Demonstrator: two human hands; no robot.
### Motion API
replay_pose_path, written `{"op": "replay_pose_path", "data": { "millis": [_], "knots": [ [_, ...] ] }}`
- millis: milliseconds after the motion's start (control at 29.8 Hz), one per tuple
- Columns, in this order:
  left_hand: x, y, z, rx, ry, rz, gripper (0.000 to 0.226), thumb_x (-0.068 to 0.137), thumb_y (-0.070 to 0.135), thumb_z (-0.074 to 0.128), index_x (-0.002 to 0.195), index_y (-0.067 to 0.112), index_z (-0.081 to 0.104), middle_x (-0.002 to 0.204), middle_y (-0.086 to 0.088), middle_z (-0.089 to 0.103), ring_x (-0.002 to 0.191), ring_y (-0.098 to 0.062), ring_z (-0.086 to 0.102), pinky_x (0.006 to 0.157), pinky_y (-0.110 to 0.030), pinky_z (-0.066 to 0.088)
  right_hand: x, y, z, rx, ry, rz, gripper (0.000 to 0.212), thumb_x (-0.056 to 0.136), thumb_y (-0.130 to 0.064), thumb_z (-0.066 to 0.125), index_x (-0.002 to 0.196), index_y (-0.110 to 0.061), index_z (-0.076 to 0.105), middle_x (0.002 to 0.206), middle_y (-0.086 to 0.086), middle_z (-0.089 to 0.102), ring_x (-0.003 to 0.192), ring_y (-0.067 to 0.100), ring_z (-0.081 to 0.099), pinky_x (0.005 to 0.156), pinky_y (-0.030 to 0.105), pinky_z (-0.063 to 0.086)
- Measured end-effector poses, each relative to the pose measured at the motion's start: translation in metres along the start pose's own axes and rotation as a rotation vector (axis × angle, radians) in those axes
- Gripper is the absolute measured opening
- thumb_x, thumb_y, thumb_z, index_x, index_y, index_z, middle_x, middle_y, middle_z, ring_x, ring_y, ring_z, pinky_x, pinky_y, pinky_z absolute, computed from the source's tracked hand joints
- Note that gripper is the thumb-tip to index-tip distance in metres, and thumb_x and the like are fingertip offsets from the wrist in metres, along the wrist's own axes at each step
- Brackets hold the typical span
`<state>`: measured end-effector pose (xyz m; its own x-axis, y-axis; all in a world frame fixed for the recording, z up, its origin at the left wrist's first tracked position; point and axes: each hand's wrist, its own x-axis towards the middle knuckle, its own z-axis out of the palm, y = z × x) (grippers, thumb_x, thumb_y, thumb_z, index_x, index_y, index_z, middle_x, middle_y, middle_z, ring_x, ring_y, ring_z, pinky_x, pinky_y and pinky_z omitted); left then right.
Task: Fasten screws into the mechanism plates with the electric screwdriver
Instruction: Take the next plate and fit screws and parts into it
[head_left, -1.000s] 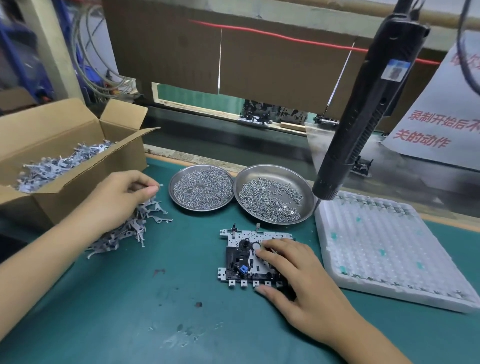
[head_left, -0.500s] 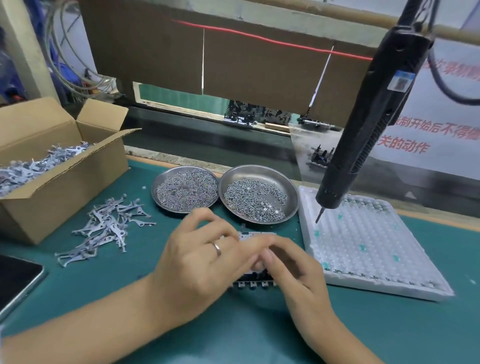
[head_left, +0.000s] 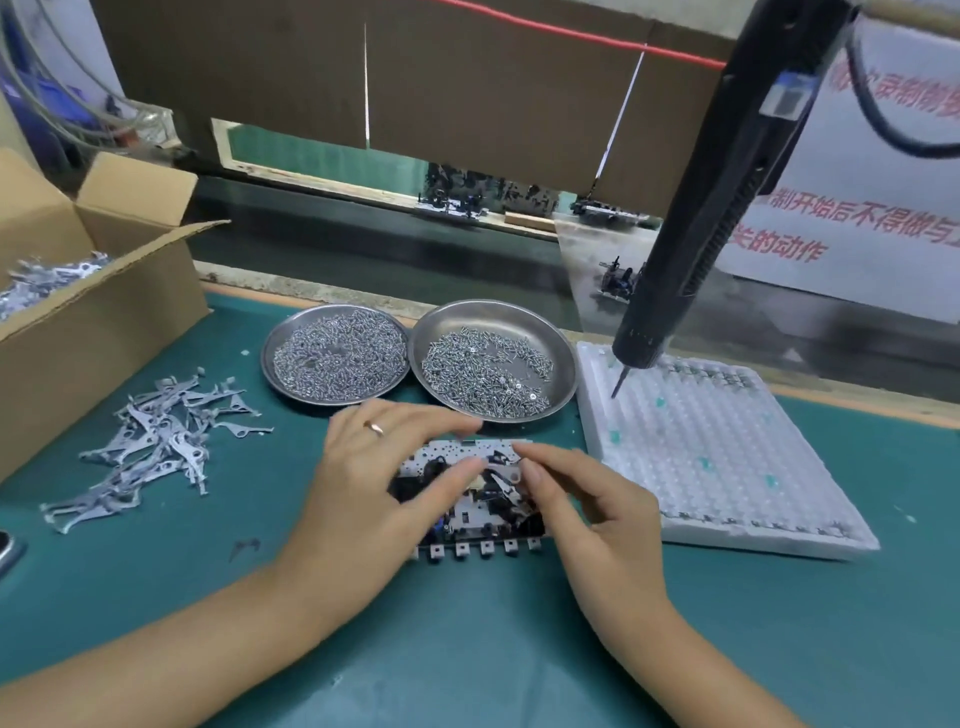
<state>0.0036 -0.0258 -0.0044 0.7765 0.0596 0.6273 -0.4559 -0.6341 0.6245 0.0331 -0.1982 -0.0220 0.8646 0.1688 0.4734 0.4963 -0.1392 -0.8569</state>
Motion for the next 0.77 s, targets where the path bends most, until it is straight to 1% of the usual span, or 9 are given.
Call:
{"op": "replay_pose_path", "data": {
  "millis": [34, 101, 168, 268, 336, 436, 503, 604, 772],
  "knots": [
    [0.001, -0.001, -0.002, -0.076, -0.035, -0.113, 0.017, 0.076, 0.048, 0.070, 0.091, 0.039, 0.069, 0.088, 0.029, 0.066, 0.094, -0.001, 0.056, 0.090, -0.019, 0.036, 0.001, 0.002, -0.001, -0.026, -0.010, -0.018, 0.018, 0.084, -0.015, 0.063, 0.096, -0.024, 0.073, 0.083, -0.009, 0.071, 0.080, 0.007, 0.066, 0.075, 0.017, 0.048],
    [0.002, -0.005, -0.002, -0.196, -0.102, -0.216, 0.013, 0.072, 0.046, 0.071, 0.082, 0.038, 0.071, 0.083, 0.026, 0.068, 0.087, 0.002, 0.061, 0.082, -0.010, 0.038, 0.002, 0.004, -0.002, -0.045, -0.040, -0.026, 0.019, 0.084, -0.013, 0.064, 0.097, -0.023, 0.073, 0.084, -0.008, 0.069, 0.083, 0.006, 0.064, 0.077, 0.014, 0.045],
    [0.003, -0.008, -0.001, -0.276, -0.163, -0.272, 0.013, 0.069, 0.041, 0.069, 0.080, 0.037, 0.074, 0.082, 0.021, 0.071, 0.082, 0.002, 0.064, 0.078, -0.009, 0.043, 0.003, 0.006, -0.003, -0.038, -0.061, 0.007, 0.019, 0.083, -0.015, 0.065, 0.097, -0.026, 0.073, 0.086, -0.008, 0.069, 0.087, 0.008, 0.064, 0.079, 0.014, 0.045],
    [0.001, -0.010, 0.001, -0.343, -0.217, -0.329, 0.019, 0.066, 0.045, 0.070, 0.083, 0.039, 0.075, 0.084, 0.015, 0.072, 0.082, -0.001, 0.065, 0.077, -0.013, 0.046, 0.003, 0.009, -0.004, -0.005, -0.059, 0.066, 0.017, 0.084, -0.016, 0.069, 0.094, -0.029, 0.074, 0.087, -0.004, 0.069, 0.088, 0.007, 0.064, 0.079, 0.013, 0.044],
    [0.000, -0.010, 0.002, -0.321, -0.206, -0.327, 0.020, 0.064, 0.047, 0.071, 0.083, 0.041, 0.074, 0.082, 0.015, 0.072, 0.078, 0.000, 0.064, 0.071, -0.009, 0.044, 0.003, 0.010, -0.005, 0.006, -0.058, 0.095, 0.016, 0.082, -0.021, 0.068, 0.094, -0.030, 0.074, 0.087, -0.001, 0.069, 0.087, 0.006, 0.063, 0.079, 0.012, 0.044],
    [0.002, -0.009, -0.001, -0.253, -0.207, -0.306, 0.009, 0.066, 0.034, 0.076, 0.075, 0.037, 0.075, 0.075, 0.021, 0.070, 0.075, 0.002, 0.063, 0.069, -0.004, 0.042, 0.003, 0.013, -0.004, -0.043, -0.111, 0.096, 0.016, 0.081, -0.022, 0.071, 0.094, -0.031, 0.075, 0.088, -0.006, 0.067, 0.091, 0.010, 0.062, 0.082, 0.017, 0.046],
    [0.003, -0.010, -0.005, -0.239, -0.282, -0.323, 0.013, 0.069, 0.022, 0.080, 0.074, 0.033, 0.075, 0.071, 0.018, 0.070, 0.071, 0.003, 0.064, 0.066, -0.004, 0.043, 0.002, 0.015, -0.003, -0.122, -0.135, 0.045, 0.019, 0.081, -0.017, 0.073, 0.094, -0.030, 0.074, 0.088, -0.012, 0.067, 0.093, 0.010, 0.060, 0.083, 0.018, 0.046],
    [0.006, -0.013, -0.009, -0.229, -0.391, -0.383, 0.011, 0.071, 0.020, 0.080, 0.072, 0.030, 0.074, 0.067, 0.012, 0.071, 0.067, 0.002, 0.064, 0.063, -0.006, 0.044, 0.002, 0.015, -0.002, -0.174, -0.165, -0.026, 0.019, 0.079, -0.012, 0.069, 0.094, -0.022, 0.075, 0.087, -0.013, 0.069, 0.089, 0.007, 0.061, 0.081, 0.017, 0.046],
    [0.007, -0.014, -0.009, -0.211, -0.432, -0.447, 0.009, 0.070, 0.025, 0.081, 0.070, 0.031, 0.074, 0.067, 0.011, 0.071, 0.066, -0.005, 0.065, 0.064, -0.015, 0.048, -0.001, 0.016, -0.003, -0.177, -0.196, -0.042, 0.017, 0.082, -0.010, 0.065, 0.095, -0.013, 0.076, 0.086, 0.001, 0.072, 0.085, 0.015, 0.064, 0.079, 0.026, 0.050]
  ]
}}
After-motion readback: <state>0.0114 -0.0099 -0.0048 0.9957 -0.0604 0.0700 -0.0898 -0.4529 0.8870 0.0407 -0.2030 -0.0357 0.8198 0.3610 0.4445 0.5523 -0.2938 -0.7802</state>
